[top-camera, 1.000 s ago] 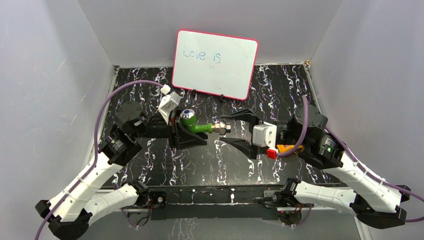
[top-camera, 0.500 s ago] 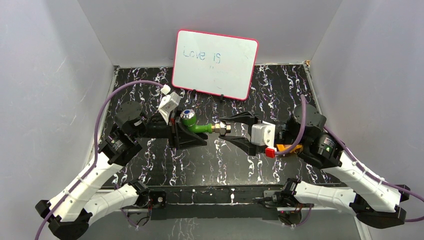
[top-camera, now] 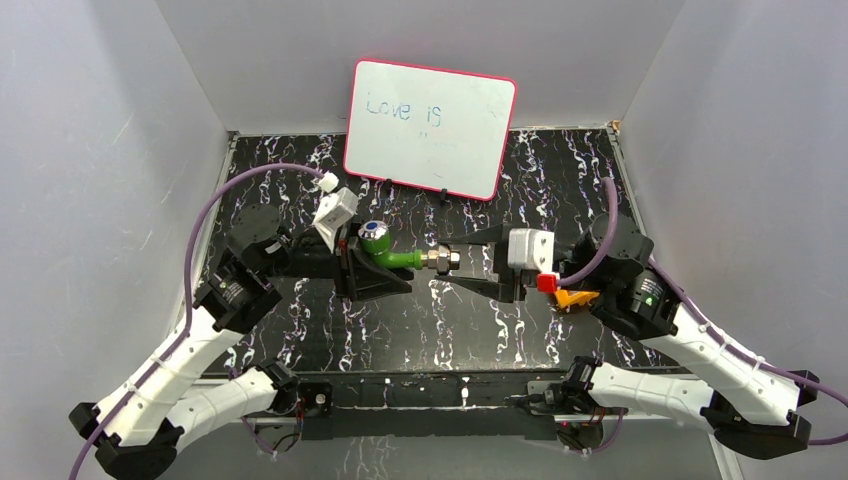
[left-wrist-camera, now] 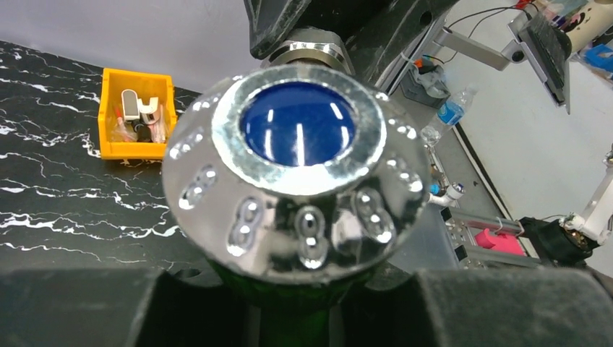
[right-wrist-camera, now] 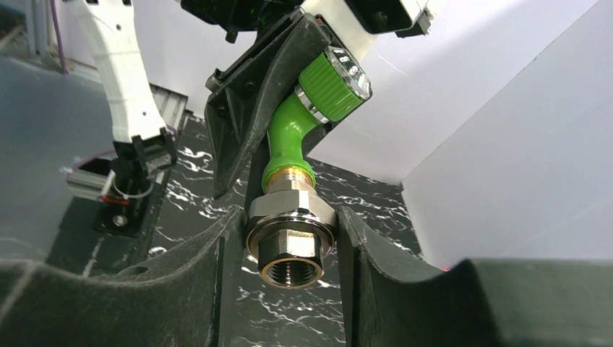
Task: Install the water faucets
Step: Screw the water faucet onto the adaptor.
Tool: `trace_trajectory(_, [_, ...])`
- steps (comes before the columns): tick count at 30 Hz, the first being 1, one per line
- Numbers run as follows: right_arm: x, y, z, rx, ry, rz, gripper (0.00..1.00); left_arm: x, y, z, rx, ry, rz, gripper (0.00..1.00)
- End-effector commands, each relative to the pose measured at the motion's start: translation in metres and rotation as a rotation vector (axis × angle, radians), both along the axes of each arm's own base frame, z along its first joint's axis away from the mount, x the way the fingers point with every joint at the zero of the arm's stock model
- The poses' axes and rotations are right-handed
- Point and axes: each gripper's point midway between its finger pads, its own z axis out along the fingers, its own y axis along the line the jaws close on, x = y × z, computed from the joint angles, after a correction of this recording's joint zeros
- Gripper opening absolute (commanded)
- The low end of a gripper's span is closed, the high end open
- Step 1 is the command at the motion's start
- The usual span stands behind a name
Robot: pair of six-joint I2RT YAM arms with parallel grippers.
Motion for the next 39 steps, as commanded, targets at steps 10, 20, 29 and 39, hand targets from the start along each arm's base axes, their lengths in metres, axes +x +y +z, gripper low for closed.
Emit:
trace_trajectory(10, [-0.009,0.009,-0.002,0.073,0.432,0.038,0.02,0.008,0.007,0.017,-0.074,-0.348,0.049,0.00])
trace_trajectory(20, [-0.016,0.018,0.003,0.072,0.768,0.067,0.00,0.017,0.009,0.016,-0.078,-0.576,0.076,0.00])
trace_trajectory(29, [-0.018,0.016,0.012,0.110,0.862,0.077,0.00,0.019,0.008,0.014,-0.078,-0.589,0.079,0.00])
trace_trajectory(39, [-0.021,0.016,0.021,0.137,0.791,0.114,0.43,0.019,0.011,0.013,-0.085,-0.522,0.110,0.00])
